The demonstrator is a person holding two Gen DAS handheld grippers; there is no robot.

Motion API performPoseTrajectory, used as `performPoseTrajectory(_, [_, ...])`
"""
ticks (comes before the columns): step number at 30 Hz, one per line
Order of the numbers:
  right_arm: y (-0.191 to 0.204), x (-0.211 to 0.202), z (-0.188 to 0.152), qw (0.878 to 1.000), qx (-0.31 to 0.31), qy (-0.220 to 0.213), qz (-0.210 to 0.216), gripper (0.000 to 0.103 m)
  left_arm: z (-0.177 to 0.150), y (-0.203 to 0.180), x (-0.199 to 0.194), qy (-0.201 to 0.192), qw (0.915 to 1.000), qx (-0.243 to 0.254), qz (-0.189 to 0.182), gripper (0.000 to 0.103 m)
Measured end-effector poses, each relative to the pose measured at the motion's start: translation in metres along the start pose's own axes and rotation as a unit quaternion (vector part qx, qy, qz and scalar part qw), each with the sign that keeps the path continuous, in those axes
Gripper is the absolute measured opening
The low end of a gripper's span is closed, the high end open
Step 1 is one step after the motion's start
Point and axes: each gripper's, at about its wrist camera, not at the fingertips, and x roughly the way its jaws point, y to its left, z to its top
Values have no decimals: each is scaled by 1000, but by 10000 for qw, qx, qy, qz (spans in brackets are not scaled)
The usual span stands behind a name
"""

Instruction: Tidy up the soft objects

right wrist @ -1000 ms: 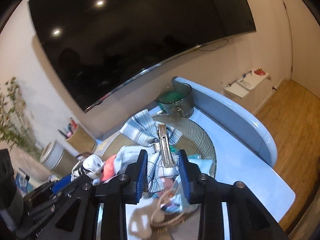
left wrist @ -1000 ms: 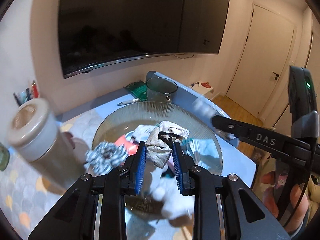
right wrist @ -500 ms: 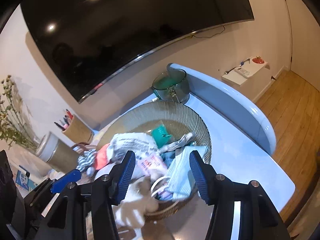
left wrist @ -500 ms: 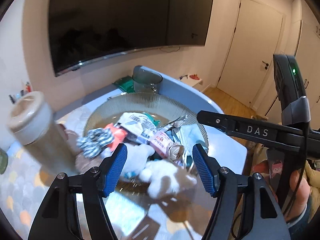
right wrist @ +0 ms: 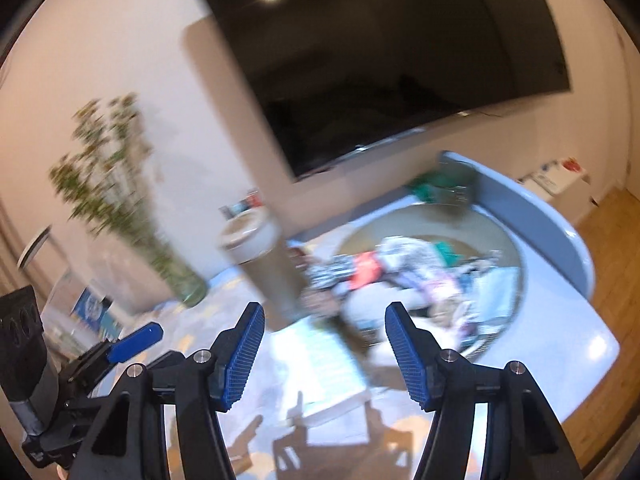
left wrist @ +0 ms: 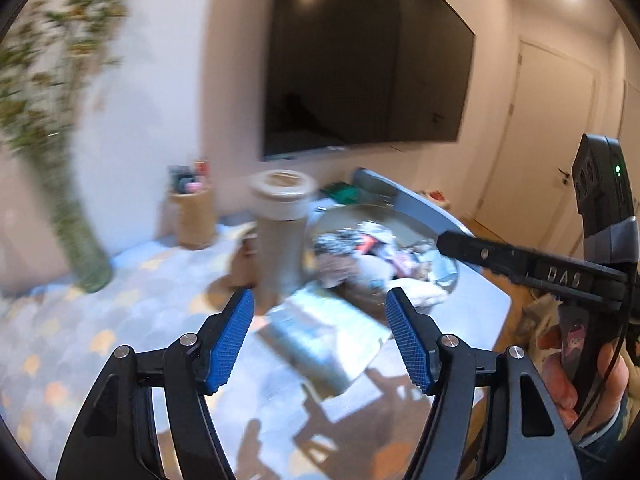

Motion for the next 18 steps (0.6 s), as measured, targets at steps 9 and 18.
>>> performPoseTrajectory(9, [151,21,-49,9865,-1598,82,342,64,-45,101,-86,-388,9860,-640,1492,76])
performPoseTrajectory(18, [230,84,-98,9828,-1678,315,701,79,-107,200,-95,-348,9553,-1631,2442,81])
